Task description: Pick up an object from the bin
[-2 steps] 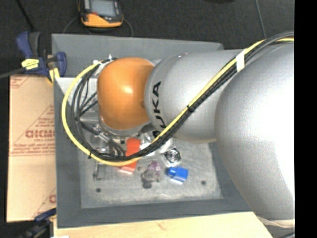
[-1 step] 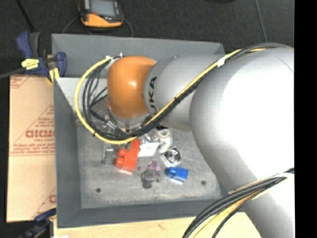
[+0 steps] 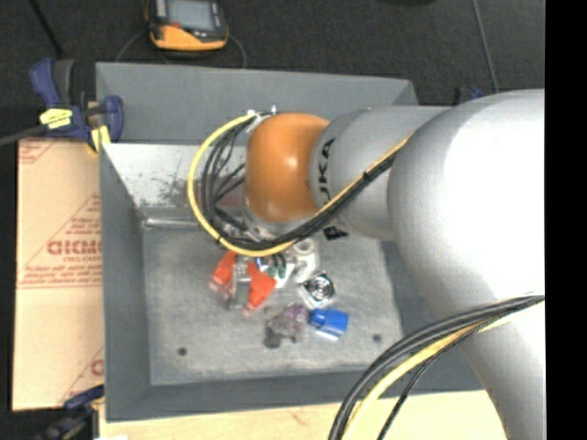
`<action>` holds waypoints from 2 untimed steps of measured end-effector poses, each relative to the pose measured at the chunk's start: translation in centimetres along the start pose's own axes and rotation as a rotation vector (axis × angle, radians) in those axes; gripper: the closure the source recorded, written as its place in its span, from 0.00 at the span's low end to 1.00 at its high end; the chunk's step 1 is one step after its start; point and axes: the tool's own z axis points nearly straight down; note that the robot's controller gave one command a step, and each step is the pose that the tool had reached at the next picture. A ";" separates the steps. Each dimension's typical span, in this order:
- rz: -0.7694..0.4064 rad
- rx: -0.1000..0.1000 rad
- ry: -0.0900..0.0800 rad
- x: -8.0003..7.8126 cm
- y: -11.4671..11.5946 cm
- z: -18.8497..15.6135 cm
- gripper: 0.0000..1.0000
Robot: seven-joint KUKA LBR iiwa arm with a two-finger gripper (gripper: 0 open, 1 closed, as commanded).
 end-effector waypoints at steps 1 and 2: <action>-0.003 -0.005 -0.003 0.0 0.6 -0.2 1.00; -0.002 -0.005 -0.003 0.0 0.6 -0.2 0.00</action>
Offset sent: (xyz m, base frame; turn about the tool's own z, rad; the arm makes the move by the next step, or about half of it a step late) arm 0.0000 0.0000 0.0000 0.0000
